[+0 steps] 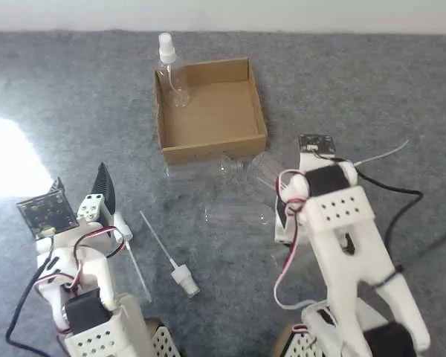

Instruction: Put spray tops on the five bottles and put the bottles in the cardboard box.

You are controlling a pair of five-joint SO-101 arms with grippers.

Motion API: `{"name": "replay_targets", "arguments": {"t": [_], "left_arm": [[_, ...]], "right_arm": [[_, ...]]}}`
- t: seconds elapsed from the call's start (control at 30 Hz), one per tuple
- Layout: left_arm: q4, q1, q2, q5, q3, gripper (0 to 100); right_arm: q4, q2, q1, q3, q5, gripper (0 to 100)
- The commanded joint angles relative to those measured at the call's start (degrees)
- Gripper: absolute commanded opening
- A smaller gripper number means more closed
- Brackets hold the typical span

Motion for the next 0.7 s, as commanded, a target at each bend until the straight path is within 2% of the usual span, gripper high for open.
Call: {"name": "replay_targets", "arguments": {"t": [0.0,0.27,0.67], "left_arm": [[-1.5,-0.1,-1.1,0.4,-0.7,26],[-1.5,-0.1,-1.1,0.4,-0.7,26],[-1.5,-0.1,-1.1,0.4,-0.7,26]], "right_arm": [[-6.0,7.6,0.8,-0.4,-5.6,42.6],[-16.1,20.4,0.7,-0.4,-10.5,42.9],[-16.9,31.6,0.4,-0.4,-8.9,42.7]]}}
